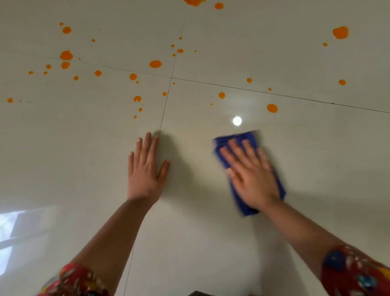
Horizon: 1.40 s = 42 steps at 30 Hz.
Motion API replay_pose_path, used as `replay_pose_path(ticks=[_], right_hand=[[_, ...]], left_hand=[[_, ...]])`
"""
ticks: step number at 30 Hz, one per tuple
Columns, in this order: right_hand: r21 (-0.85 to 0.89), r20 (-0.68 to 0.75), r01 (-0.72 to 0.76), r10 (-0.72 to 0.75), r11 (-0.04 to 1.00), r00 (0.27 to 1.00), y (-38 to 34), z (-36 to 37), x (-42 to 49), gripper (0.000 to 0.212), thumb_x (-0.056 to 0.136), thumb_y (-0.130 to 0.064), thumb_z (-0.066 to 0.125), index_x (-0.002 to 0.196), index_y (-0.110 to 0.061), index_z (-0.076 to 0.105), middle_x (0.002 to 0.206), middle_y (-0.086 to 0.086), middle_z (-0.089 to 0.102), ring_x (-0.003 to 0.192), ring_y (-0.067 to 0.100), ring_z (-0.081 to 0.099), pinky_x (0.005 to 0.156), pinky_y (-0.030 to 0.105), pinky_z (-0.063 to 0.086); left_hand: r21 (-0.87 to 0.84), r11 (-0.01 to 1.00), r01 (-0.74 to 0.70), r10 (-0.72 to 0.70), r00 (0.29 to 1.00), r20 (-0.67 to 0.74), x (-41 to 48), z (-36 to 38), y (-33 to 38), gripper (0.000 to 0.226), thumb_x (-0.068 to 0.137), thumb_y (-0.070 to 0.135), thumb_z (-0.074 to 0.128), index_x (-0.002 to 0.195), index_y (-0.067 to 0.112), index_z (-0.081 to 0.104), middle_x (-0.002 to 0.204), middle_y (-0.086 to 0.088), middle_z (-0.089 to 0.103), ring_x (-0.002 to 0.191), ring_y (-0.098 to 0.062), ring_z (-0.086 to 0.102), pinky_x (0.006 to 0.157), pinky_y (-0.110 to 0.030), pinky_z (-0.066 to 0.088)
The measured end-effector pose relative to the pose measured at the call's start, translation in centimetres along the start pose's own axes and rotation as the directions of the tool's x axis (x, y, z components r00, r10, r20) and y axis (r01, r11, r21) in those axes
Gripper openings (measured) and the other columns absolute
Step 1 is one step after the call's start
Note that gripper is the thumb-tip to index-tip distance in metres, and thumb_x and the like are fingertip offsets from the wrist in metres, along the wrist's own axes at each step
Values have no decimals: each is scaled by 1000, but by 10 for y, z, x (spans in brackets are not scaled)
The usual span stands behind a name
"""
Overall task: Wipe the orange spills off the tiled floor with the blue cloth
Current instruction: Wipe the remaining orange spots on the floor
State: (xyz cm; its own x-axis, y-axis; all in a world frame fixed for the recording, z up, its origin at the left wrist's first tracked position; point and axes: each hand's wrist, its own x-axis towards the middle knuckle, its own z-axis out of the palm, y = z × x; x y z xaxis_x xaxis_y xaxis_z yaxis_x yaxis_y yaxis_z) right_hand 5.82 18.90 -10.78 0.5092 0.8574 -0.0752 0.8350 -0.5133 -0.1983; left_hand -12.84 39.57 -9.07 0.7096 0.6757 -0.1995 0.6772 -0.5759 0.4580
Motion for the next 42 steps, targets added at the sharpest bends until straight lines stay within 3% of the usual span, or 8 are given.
replay_pose_path(ticks=[4,7,13,20,25,28,35,42], right_hand=[[49,-90,-619,621,784,779,89,-24,56,55,100,-44,24,153,-30,22,162,-1,16,149,27,11,119,50,9],[140,-67,-706,718,695,693,102,-36,127,55,102,-42,26,154,-29,15,163,-1,8,150,27,2,119,50,2],[-38,-10,-284,284,958,959,65,-24,95,56,99,-46,16,154,-31,14,162,-6,11,150,22,8,120,45,7],[52,-55,-665,667,745,743,119,-40,122,54,102,-44,22,154,-32,12,163,-4,6,150,26,0,120,49,1],[1,3,-271,271,962,962,52,-28,172,53,101,-43,24,153,-33,17,162,-5,11,150,25,8,119,46,4],[-49,31,-2,4,999,1000,40,-20,113,53,99,-45,22,151,-34,25,160,-8,20,149,22,14,119,43,10],[-15,-31,-434,434,901,900,81,-35,160,53,101,-45,21,153,-36,13,163,-9,8,150,23,2,120,48,3],[-40,50,156,-154,987,987,4,-15,130,52,99,-46,27,151,-38,23,161,-10,17,149,21,12,120,43,8]], left_hand=[[109,990,-92,73,982,173,29,21,32,83,82,71,13,151,34,-13,156,13,-25,142,-8,-25,117,-42,-12],[224,972,-75,39,986,161,31,31,38,83,82,76,10,148,37,-22,155,10,-31,143,-11,-28,116,-46,-15],[189,979,-80,47,983,176,31,28,37,84,80,78,11,147,39,-22,155,11,-31,142,-10,-29,116,-46,-13],[188,979,-83,40,973,226,34,26,38,86,76,81,7,144,41,-27,152,11,-37,139,-9,-34,115,-45,-17],[193,978,-80,31,969,244,35,25,39,87,74,81,5,144,40,-27,152,11,-37,139,-10,-35,114,-45,-18],[183,980,-76,29,970,243,35,24,39,88,74,82,7,145,40,-26,152,11,-36,139,-9,-35,114,-45,-18],[213,975,-66,14,971,237,35,23,42,85,79,80,9,144,40,-29,150,12,-40,139,-9,-36,113,-44,-20],[210,975,-75,17,964,266,35,21,41,86,77,81,5,143,40,-31,146,14,-45,135,-10,-40,112,-42,-22]])
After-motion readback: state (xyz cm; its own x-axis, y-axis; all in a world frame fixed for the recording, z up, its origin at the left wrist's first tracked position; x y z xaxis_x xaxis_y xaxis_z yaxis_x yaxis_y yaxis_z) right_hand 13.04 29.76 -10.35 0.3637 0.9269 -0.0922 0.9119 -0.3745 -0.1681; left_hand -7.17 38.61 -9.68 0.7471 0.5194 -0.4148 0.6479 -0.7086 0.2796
